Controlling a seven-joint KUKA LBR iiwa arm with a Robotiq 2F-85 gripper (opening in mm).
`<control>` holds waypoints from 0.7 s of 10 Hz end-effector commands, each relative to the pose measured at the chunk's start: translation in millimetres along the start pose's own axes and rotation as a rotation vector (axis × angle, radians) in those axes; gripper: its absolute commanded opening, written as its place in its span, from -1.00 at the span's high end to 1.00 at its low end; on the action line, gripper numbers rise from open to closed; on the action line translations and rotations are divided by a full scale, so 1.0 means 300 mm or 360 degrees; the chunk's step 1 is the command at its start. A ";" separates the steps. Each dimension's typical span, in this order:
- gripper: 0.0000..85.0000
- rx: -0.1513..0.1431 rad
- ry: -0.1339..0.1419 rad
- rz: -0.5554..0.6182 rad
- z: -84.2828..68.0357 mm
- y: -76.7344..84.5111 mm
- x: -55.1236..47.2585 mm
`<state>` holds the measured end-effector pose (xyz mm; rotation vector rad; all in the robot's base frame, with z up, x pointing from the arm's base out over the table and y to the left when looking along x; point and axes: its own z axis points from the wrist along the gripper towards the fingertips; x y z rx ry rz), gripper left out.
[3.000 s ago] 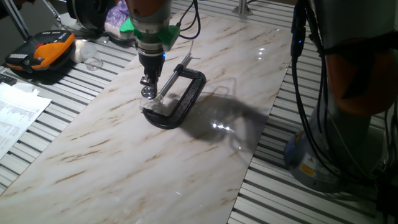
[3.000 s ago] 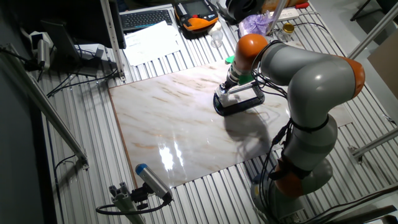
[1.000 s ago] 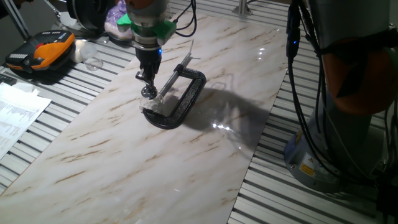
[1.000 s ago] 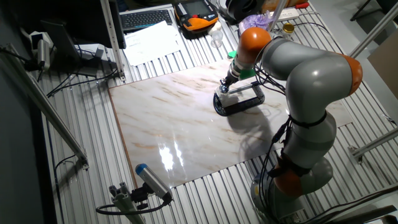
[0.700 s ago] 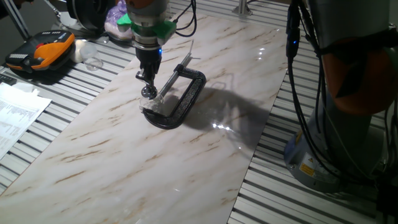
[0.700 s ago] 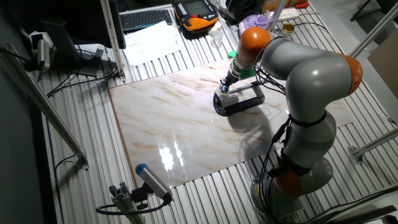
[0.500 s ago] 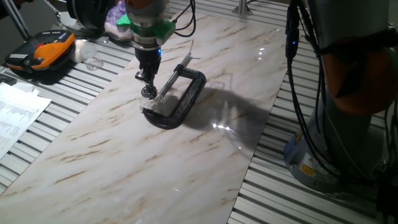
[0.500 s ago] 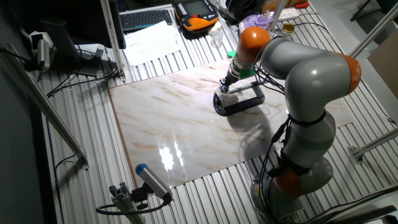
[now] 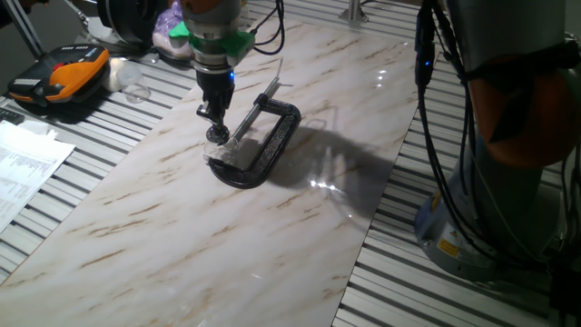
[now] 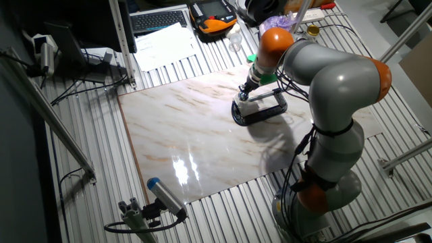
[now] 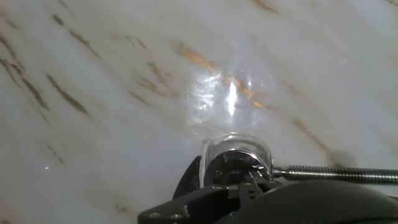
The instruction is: Screw the lid onto the jar
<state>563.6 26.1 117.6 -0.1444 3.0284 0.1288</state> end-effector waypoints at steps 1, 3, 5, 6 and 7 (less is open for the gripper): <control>1.00 -0.0002 0.0004 0.0000 -0.009 -0.002 0.002; 1.00 0.0017 0.0018 -0.0099 -0.013 0.003 0.001; 1.00 0.0009 0.0019 -0.0276 -0.017 -0.002 0.002; 1.00 0.0019 0.0022 -0.0344 -0.017 -0.006 0.003; 1.00 0.0059 0.0028 -0.0405 -0.016 -0.010 0.004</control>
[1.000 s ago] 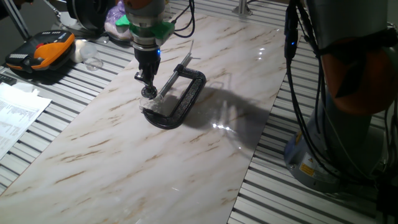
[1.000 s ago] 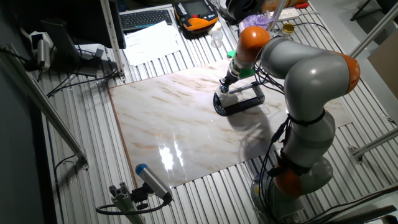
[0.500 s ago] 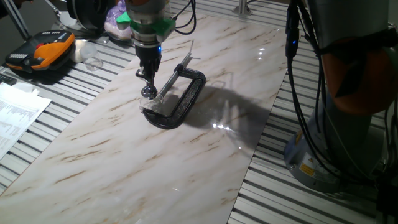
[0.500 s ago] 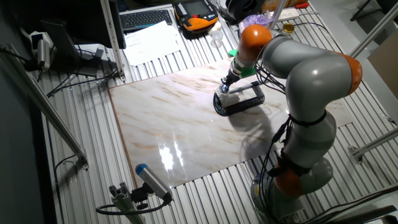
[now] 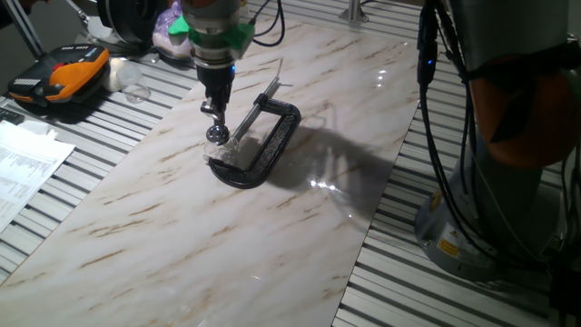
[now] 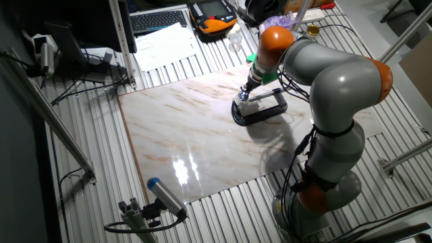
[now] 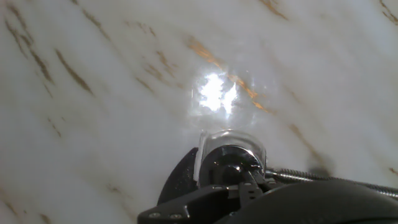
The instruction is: Screw the lid onto the jar
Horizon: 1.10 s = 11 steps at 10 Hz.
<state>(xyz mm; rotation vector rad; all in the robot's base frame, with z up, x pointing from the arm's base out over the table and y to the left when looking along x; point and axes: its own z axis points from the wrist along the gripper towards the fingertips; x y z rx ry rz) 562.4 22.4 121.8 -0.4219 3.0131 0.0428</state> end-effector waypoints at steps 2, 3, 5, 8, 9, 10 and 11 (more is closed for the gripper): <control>1.00 0.0048 0.0025 -0.0108 0.001 0.001 0.000; 1.00 0.0085 0.0027 -0.0079 0.002 0.001 0.000; 1.00 0.0103 0.0029 -0.0065 0.008 -0.001 0.000; 1.00 0.0074 0.0015 -0.0060 0.023 -0.004 -0.002; 1.00 0.0069 0.0014 -0.0060 0.027 -0.005 -0.001; 1.00 0.0066 0.0011 -0.0060 0.029 -0.006 -0.001; 1.00 0.0066 0.0009 -0.0060 0.031 -0.007 -0.001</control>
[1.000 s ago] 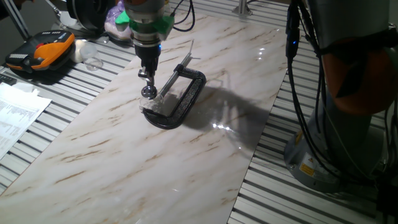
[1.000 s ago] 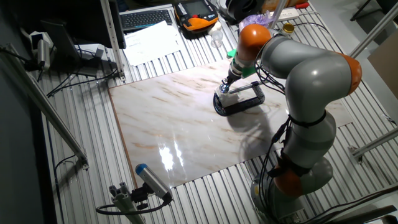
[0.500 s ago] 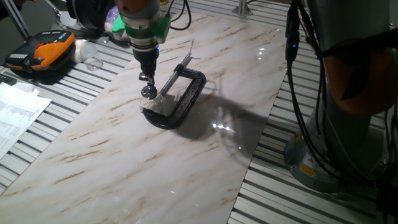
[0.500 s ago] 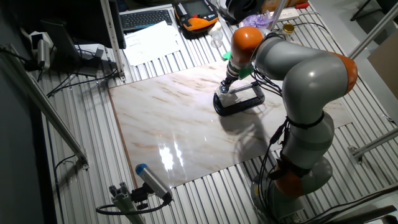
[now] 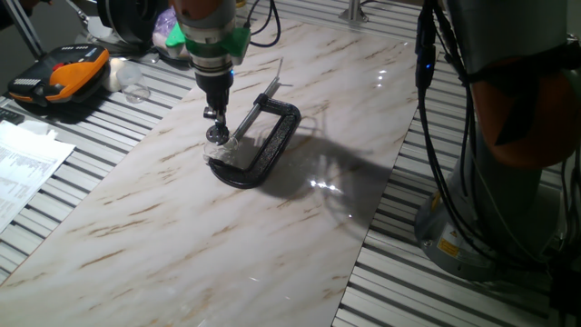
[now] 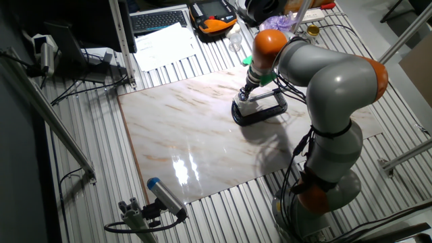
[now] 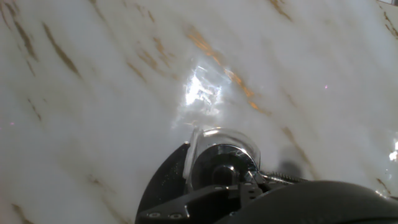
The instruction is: Screw the lid onto the jar
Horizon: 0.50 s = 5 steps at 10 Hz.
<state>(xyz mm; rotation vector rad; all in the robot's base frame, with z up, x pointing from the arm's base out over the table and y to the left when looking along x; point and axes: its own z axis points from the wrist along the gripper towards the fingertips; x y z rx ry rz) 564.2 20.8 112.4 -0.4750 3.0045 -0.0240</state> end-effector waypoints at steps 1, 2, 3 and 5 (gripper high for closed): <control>1.00 0.0000 0.0000 0.0000 0.004 -0.002 0.001; 1.00 -0.0003 -0.0003 -0.0002 0.008 -0.005 0.002; 1.00 -0.0007 -0.0005 -0.0002 0.011 -0.007 0.003; 1.00 -0.0015 -0.0007 0.0000 0.010 -0.008 0.004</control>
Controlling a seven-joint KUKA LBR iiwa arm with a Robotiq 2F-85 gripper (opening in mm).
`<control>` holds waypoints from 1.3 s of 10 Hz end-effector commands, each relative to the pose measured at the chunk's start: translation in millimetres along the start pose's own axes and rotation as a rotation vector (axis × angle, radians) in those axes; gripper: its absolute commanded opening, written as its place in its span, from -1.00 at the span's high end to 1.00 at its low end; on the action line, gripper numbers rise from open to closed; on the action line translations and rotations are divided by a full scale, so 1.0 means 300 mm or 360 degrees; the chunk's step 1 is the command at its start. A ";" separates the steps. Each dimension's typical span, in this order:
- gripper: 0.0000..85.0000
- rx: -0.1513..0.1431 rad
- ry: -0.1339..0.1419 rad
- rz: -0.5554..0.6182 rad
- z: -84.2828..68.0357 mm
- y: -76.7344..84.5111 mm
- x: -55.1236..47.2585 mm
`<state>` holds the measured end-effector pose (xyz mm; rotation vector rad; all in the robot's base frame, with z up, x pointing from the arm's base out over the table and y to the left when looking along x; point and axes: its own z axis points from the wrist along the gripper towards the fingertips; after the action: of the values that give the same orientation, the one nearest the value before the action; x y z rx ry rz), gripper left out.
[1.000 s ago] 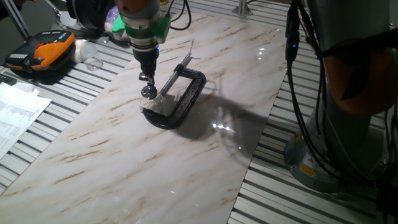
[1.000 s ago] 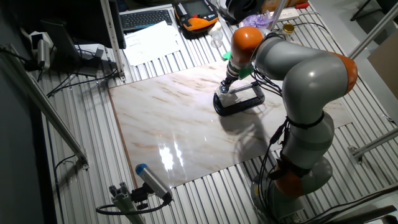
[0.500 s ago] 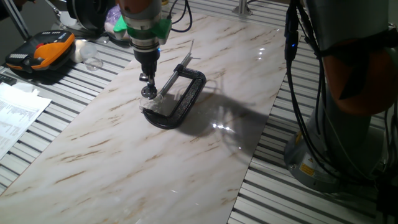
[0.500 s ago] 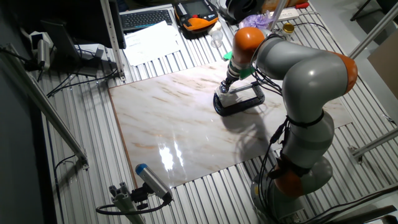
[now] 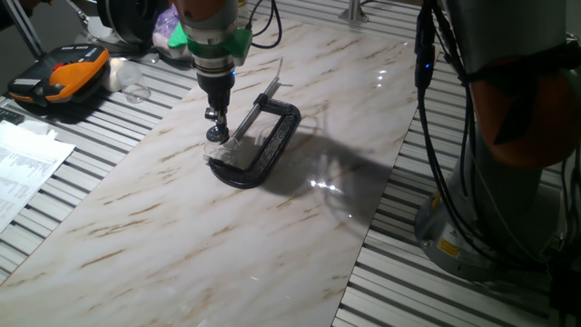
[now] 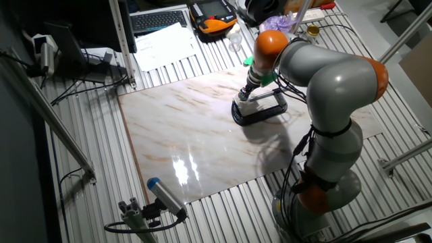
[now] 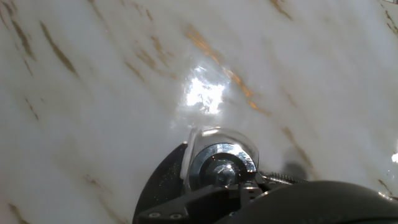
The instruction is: Screw the lid onto the jar
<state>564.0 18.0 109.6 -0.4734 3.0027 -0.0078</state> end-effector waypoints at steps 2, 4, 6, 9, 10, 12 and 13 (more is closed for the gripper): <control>1.00 -0.0014 0.0000 0.0013 -0.005 -0.001 0.001; 1.00 -0.0023 -0.0003 0.0020 -0.014 -0.002 0.006; 1.00 -0.0024 -0.0005 0.0015 -0.011 -0.004 0.008; 1.00 -0.0032 -0.0009 0.0005 -0.014 -0.011 0.017; 1.00 -0.0034 -0.0010 0.0005 -0.014 -0.012 0.019; 1.00 -0.0026 -0.0010 0.0013 -0.005 0.003 0.016; 1.00 -0.0026 -0.0010 0.0015 -0.002 0.009 0.015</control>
<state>558.8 19.2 109.7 -0.4603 3.0008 0.0191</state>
